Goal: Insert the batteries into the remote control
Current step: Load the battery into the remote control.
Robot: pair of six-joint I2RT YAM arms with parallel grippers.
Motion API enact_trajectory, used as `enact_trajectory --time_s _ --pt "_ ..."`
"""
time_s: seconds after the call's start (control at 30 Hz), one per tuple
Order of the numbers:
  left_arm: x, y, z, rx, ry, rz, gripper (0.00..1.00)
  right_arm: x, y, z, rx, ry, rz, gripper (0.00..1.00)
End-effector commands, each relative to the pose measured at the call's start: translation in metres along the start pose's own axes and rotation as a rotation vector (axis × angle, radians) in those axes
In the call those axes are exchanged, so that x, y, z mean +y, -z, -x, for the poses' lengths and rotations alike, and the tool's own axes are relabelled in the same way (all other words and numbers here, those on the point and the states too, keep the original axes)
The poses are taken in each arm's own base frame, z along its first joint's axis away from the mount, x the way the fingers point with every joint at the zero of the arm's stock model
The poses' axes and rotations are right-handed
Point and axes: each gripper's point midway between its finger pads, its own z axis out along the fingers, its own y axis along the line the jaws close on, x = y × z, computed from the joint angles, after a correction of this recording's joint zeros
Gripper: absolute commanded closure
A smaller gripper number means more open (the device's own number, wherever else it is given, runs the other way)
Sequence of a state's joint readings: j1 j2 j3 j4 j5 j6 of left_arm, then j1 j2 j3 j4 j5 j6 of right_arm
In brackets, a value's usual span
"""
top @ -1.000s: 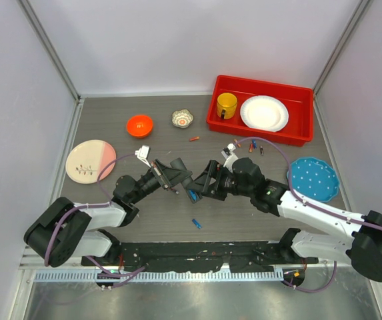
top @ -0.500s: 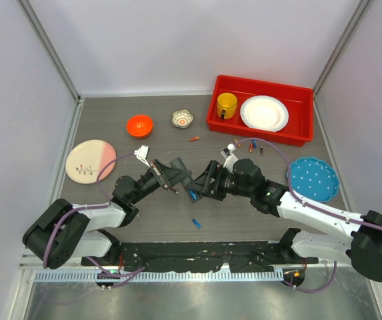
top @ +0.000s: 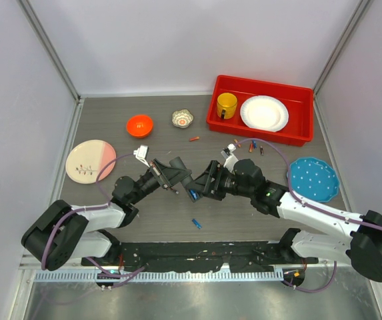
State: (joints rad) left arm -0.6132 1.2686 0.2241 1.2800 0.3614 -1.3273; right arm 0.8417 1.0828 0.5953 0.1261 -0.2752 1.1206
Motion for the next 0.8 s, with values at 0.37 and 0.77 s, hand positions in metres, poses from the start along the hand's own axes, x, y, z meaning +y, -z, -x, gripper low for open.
enact_trajectory --time_s 0.37,0.77 --pt "-0.062 0.003 0.020 -0.093 -0.103 -0.249 1.00 0.018 0.004 0.008 -0.015 0.039 0.035 0.15" --pt "-0.058 0.002 0.018 -0.083 -0.104 -0.240 1.00 0.040 0.014 0.014 -0.026 0.090 0.076 0.11"
